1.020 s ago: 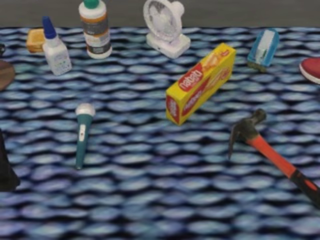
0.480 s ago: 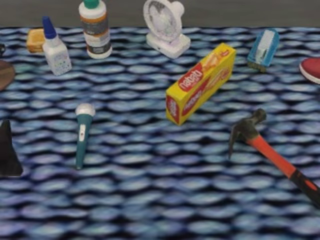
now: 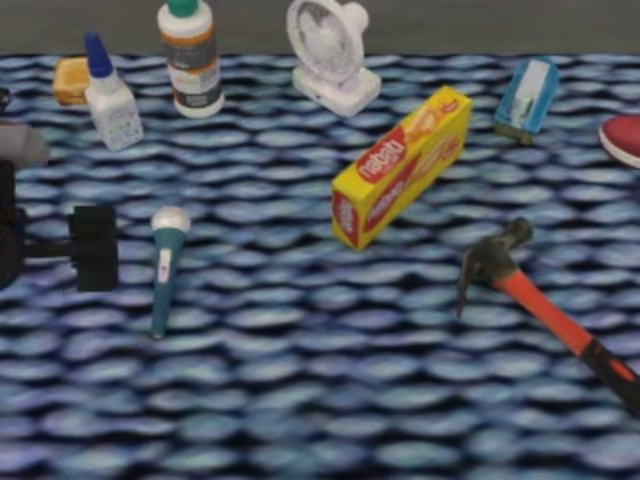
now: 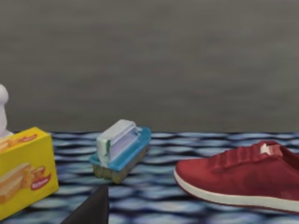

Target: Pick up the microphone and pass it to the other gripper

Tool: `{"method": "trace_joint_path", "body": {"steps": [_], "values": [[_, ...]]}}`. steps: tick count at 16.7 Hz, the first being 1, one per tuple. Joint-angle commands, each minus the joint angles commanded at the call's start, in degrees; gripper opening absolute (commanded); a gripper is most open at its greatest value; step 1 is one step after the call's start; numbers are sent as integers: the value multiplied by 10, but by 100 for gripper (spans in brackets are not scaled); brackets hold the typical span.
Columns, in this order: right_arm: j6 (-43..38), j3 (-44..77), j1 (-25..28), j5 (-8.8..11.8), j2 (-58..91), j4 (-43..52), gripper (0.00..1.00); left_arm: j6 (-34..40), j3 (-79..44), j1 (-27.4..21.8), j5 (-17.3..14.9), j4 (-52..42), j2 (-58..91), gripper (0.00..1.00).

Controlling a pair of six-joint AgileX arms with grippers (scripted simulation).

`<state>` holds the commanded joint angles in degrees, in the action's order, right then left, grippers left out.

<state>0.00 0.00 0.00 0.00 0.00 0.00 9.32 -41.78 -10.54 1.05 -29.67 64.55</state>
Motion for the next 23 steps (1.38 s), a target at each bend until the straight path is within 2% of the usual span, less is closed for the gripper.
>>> {"method": "trace_joint_path", "body": {"steps": [5,11,19,23], "values": [[0,0,0,0,0,0,100,37,-160,-41,3,-115,252,100],[0,0,0,0,0,0,100,63,-279,-68,4,-185,410,100],[0,0,0,0,0,0,100,64,-282,-68,3,-179,426,100],[0,0,0,0,0,0,100,61,-256,-67,3,-96,481,100]]}}
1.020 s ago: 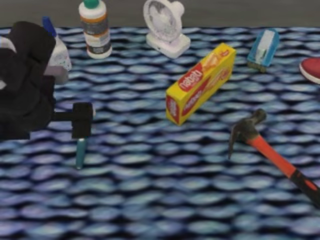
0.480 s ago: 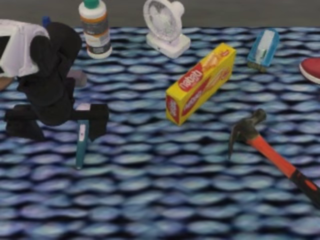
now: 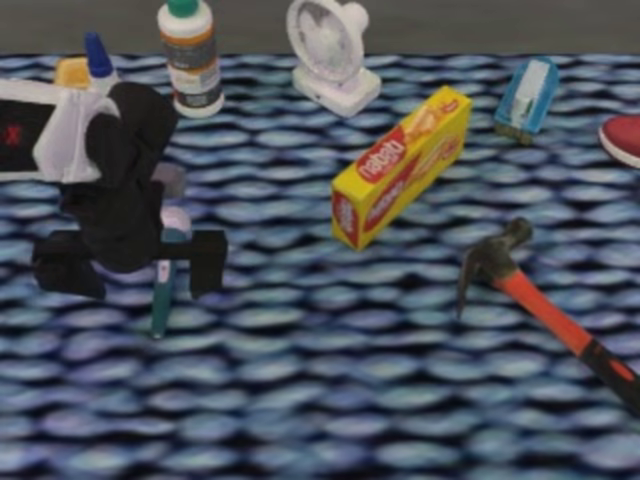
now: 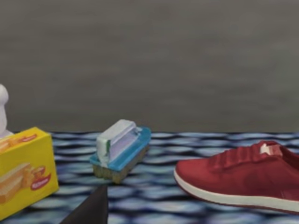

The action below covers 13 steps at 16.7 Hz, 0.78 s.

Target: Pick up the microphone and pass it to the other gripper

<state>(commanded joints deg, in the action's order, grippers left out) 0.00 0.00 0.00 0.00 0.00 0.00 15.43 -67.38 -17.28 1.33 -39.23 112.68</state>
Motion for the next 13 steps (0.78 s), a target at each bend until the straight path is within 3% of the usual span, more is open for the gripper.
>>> {"method": "trace_joint_path", "body": {"steps": [4,9,13], "values": [[0,0,0,0,0,0,100,-2,30,1,-1,94,62,100],[0,0,0,0,0,0,100,-3,36,2,-1,109,74,100],[0,0,0,0,0,0,100,-3,36,2,-1,109,74,70]]}}
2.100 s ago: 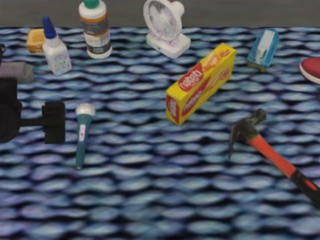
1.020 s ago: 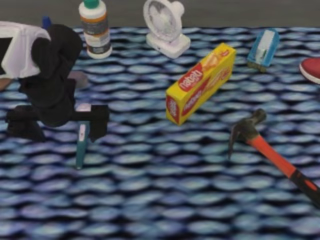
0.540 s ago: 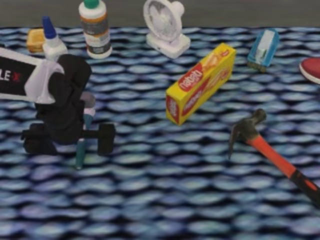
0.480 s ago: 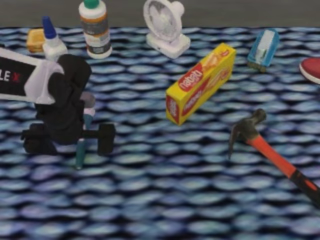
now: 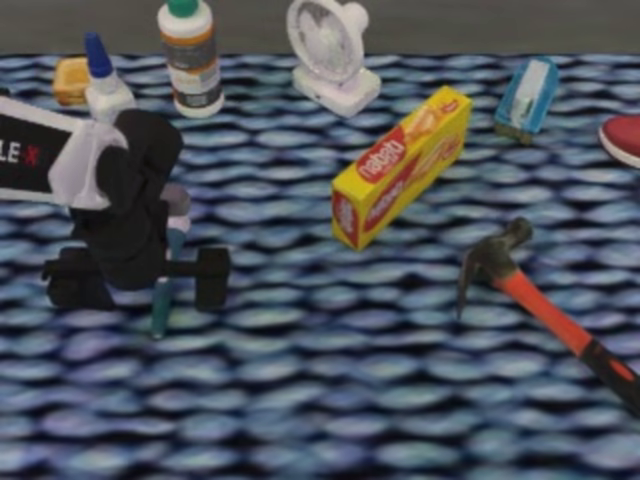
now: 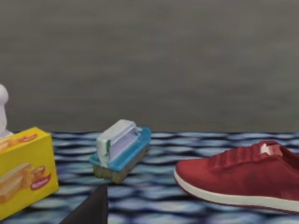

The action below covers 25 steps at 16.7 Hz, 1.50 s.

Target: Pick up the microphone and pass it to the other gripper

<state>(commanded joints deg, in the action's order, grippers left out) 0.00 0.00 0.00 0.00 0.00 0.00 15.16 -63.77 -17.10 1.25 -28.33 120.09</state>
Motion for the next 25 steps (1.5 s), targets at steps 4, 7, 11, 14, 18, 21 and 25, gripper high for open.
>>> {"method": "trace_joint_path", "body": {"steps": [4,7,11,14,18,21,25], "values": [[0,0,0,0,0,0,100,0,0,0,0,0,0,40],[0,0,0,0,0,0,100,0,0,0,0,0,0,17],[0,0,0,0,0,0,100,0,0,0,0,0,0,0],[0,0,0,0,0,0,100,0,0,0,0,0,0,0],[0,0,0,0,0,0,100,-6,-13,-1,9,-19,-38,0],[0,0,0,0,0,0,100,-11,-9,-1,0,0,-42,0],[0,0,0,0,0,0,100,-30,12,2,-45,107,-60,0]]}}
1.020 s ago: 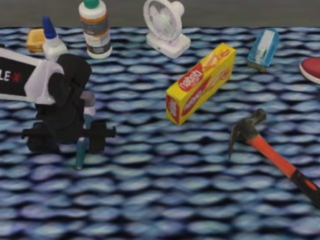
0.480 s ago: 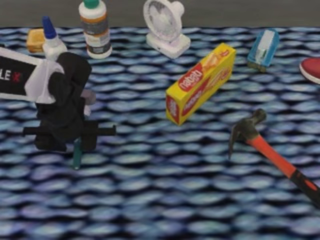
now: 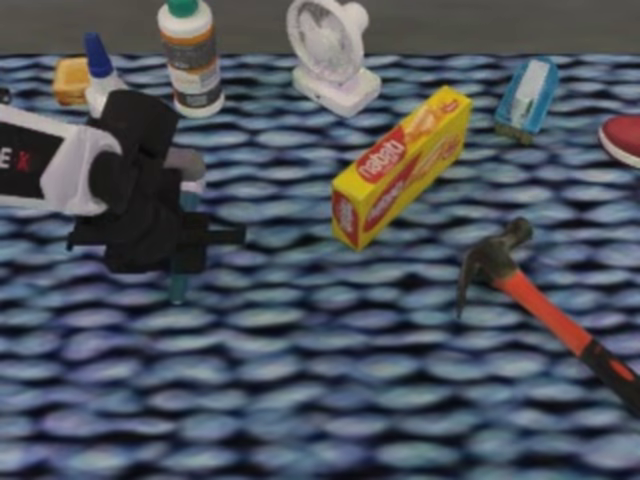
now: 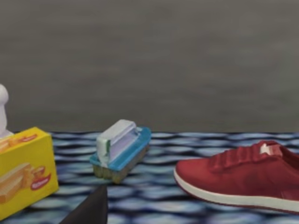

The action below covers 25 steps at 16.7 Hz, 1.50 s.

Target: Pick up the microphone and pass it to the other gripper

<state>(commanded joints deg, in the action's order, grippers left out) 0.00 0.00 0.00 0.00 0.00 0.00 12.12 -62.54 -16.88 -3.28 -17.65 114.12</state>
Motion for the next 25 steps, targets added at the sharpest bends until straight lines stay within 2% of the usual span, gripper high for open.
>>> {"method": "trace_joint_path", "body": {"steps": [4,11,15,18,21,23,25], "values": [[0,0,0,0,0,0,100,-31,45,7,-71,169,-35,0],[0,0,0,0,0,0,100,-93,147,21,-211,522,-120,0],[0,0,0,0,0,0,100,-121,188,28,-269,657,-172,0],[0,0,0,0,0,0,100,-132,201,30,-288,696,-191,0],[0,0,0,0,0,0,100,-132,201,30,-288,696,-191,0],[0,0,0,0,0,0,100,-132,198,26,-285,696,-190,0],[0,0,0,0,0,0,100,-131,199,5,-264,700,-193,0]]}}
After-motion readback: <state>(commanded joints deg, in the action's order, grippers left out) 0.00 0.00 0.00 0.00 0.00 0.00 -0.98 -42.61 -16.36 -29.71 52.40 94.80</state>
